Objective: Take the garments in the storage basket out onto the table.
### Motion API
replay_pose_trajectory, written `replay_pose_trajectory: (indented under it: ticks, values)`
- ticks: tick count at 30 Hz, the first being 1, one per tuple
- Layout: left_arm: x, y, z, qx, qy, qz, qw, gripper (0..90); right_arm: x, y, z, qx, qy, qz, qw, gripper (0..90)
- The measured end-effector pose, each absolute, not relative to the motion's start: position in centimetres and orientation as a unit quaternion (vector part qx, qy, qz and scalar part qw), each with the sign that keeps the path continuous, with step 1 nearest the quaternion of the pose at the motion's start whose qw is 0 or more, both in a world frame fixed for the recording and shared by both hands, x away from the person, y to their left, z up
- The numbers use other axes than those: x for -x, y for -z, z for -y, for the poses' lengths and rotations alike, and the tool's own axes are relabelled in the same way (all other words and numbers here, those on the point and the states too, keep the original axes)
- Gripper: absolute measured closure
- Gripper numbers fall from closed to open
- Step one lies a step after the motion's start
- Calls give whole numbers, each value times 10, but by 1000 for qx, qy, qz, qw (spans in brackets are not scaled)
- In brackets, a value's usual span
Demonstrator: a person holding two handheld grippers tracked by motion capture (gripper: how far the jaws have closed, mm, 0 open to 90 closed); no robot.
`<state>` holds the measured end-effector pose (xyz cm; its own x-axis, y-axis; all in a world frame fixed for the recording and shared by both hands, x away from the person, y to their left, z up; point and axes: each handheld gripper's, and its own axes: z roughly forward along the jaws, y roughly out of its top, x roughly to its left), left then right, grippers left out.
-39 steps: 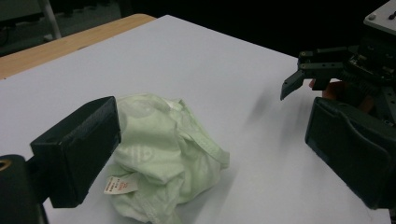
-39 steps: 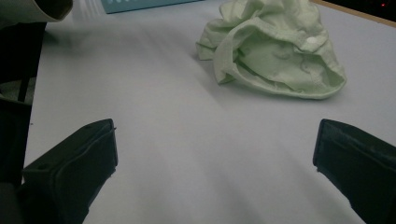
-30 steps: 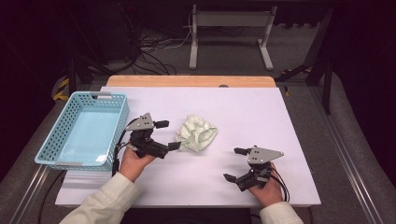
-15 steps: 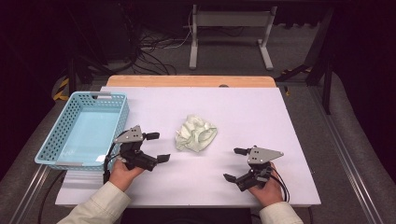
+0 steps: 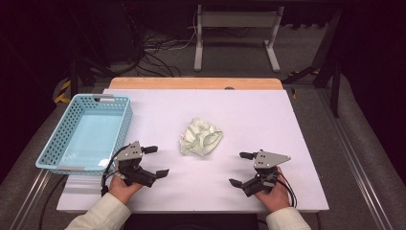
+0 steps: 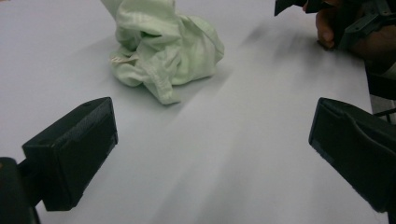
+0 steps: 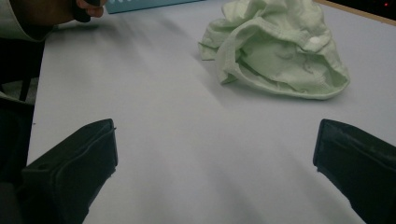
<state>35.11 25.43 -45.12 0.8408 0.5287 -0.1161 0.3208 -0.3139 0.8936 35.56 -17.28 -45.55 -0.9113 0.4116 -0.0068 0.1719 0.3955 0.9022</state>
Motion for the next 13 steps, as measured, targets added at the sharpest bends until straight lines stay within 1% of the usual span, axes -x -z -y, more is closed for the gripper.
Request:
replay_pose_trajectory:
  ticks: [3,6,13]
  values:
    - [-348,459,-258,-793,-83,-280,535,16,-356,456,173,-177,-521,-827,115,3]
    - [-348,461,-258,-797,-96,-275,529,17,-355,455,173,-176,-522,-827,114,3]
    - [-349,462,-255,-797,-109,-274,527,13,-356,455,174,-171,-526,-826,108,3]
